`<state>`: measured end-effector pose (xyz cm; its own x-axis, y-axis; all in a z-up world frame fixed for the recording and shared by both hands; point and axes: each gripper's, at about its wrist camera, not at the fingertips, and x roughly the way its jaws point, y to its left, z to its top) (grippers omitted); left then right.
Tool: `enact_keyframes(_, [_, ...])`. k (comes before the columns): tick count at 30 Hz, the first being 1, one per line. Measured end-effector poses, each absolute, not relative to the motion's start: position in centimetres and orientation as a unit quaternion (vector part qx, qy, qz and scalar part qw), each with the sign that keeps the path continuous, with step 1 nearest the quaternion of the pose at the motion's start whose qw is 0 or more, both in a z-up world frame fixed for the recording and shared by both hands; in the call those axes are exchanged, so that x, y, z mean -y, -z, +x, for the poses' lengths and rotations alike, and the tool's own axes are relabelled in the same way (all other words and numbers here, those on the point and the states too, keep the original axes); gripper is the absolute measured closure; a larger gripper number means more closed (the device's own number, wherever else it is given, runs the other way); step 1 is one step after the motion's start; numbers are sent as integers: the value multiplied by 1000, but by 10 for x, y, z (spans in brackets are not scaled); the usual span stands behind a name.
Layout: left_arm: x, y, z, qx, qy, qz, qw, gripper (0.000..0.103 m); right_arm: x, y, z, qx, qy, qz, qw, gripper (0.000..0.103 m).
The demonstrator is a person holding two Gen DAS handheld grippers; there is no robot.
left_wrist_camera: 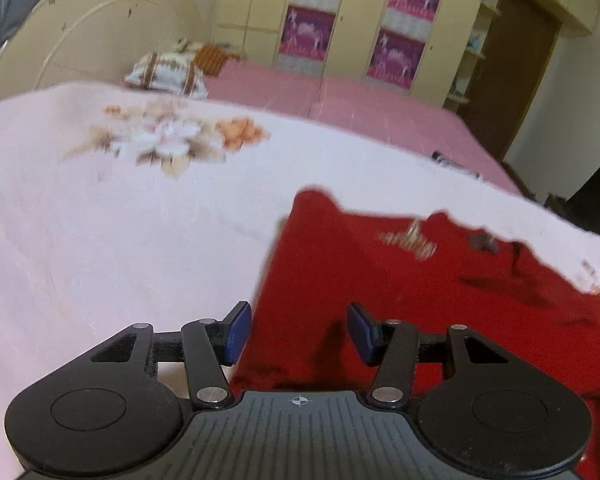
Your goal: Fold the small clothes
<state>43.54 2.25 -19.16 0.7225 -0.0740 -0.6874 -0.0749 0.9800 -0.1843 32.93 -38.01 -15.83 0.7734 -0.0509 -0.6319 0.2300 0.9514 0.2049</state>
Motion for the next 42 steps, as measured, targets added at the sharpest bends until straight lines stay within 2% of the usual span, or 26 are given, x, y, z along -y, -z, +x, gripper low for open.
enact_keyframes(3, [-16, 178, 438, -358, 18, -107, 927, 50, 375, 143, 330, -296, 75, 115, 945, 80])
enact_keyframes(8, [10, 184, 460, -368, 51, -94, 924, 50, 353, 139, 356, -308, 27, 94, 946, 79])
enact_keyframes(11, [11, 205, 482, -395, 33, -91, 914, 50, 342, 149, 372, -339, 14, 76, 937, 80])
enact_keyframes(15, [-1, 218, 497, -386, 11, -89, 918, 50, 338, 171, 385, -374, 19, 41, 926, 78])
enact_keyframes(18, [-9, 217, 505, -387, 2, -108, 916, 50, 344, 181, 385, -361, 51, -8, 931, 80])
enact_keyframes(23, [-13, 218, 507, -386, -11, -118, 915, 50, 365, 179, 382, -367, 88, 9, 926, 75])
enact_keyframes(27, [-1, 207, 497, -373, -1, -98, 923, 50, 356, 156, 370, -325, 60, 28, 944, 74])
enact_keyframes(34, [3, 218, 513, -386, -14, -70, 920, 50, 342, 183, 398, -369, 36, 9, 929, 74])
enact_keyframes(42, [4, 196, 447, -384, 17, -64, 921, 50, 331, 152, 352, -352, -8, 34, 935, 72])
